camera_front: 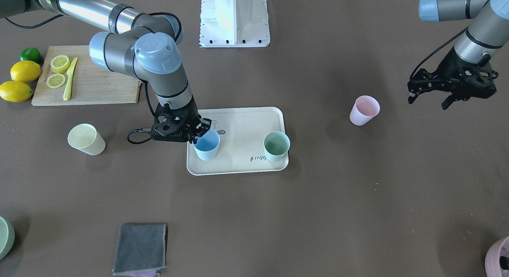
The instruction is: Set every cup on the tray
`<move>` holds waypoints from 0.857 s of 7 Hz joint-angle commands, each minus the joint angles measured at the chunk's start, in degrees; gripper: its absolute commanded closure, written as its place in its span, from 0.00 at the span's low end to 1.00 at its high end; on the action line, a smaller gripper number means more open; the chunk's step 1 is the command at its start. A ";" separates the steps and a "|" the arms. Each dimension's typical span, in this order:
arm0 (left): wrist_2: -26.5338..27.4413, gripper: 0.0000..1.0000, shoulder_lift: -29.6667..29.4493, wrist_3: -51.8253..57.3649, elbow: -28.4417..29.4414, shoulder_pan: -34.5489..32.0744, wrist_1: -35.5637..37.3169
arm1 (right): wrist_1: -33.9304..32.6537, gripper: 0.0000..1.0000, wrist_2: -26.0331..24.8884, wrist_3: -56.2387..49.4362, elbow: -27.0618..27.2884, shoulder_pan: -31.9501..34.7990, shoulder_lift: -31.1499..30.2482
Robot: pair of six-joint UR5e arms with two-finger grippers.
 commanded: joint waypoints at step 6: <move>0.41 0.02 4.23 -17.62 1.79 8.37 -11.70 | -8.81 0.00 7.47 -14.97 14.12 11.00 -6.57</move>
